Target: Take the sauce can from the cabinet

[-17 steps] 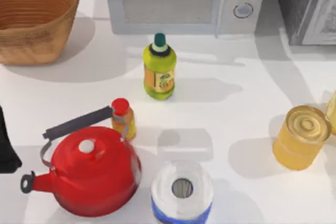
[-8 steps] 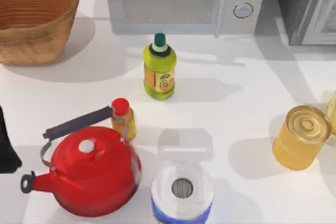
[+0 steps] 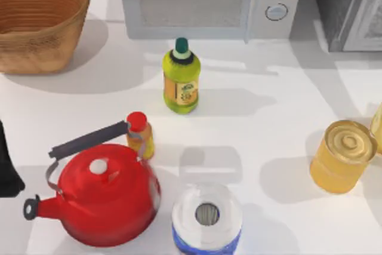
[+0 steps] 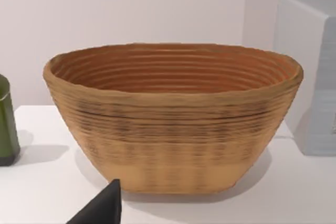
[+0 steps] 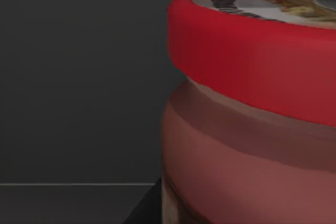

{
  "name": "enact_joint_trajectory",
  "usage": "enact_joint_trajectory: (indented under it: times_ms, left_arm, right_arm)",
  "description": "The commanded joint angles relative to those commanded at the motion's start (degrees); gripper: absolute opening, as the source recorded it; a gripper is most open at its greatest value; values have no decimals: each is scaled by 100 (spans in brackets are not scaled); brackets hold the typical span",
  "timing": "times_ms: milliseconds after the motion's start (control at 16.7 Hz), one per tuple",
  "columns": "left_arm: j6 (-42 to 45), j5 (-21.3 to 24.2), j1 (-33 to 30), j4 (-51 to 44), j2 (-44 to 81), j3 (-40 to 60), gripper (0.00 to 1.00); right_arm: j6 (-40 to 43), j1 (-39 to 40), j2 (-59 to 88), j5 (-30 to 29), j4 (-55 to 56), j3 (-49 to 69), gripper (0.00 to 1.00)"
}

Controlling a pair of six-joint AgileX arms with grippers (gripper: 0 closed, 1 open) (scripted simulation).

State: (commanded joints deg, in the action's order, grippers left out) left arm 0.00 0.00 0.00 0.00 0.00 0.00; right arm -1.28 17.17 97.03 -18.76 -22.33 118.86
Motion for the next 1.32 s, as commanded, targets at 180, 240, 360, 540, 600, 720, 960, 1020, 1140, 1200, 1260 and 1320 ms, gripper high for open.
enact_joint_trajectory:
  times_ms: [180,240,360,540,600,720,960,1020,1140,1200,1260,1320]
  left_arm:
    - [0,0,0,0,0,0,100]
    - [0,0,0,0,0,0,100]
    - [0,0,0,0,0,0,100]
    - [0,0,0,0,0,0,100]
    - [0,0,0,0,0,0,100]
    - [0,0,0,0,0,0,100]
    - [0,0,0,0,0,0,100]
    - [0,0,0,0,0,0,100]
    - [0,0,0,0,0,0,100]
    - [0,0,0,0,0,0,100]
    - [0,0,0,0,0,0,100]
    - [0,0,0,0,0,0,100]
  right_arm:
    - [0,0,0,0,0,0,17]
    - [0,0,0,0,0,0,10]
    - [0,0,0,0,0,0,0]
    - [0,0,0,0,0,0,0]
    - [0,0,0,0,0,0,0]
    - [0,0,0,0,0,0,0]
    - [-15,95,-92,-86,-90,10,0]
    - [-21,218,-220,-210,-221,28,0]
    - [-29,594,-604,-579,-654,68,0]
    - [-31,813,-822,-797,-922,88,0]
    - [-32,1039,-1075,-1021,-1216,106,0]
    - [-32,1285,-1354,-1253,-1517,120,0]
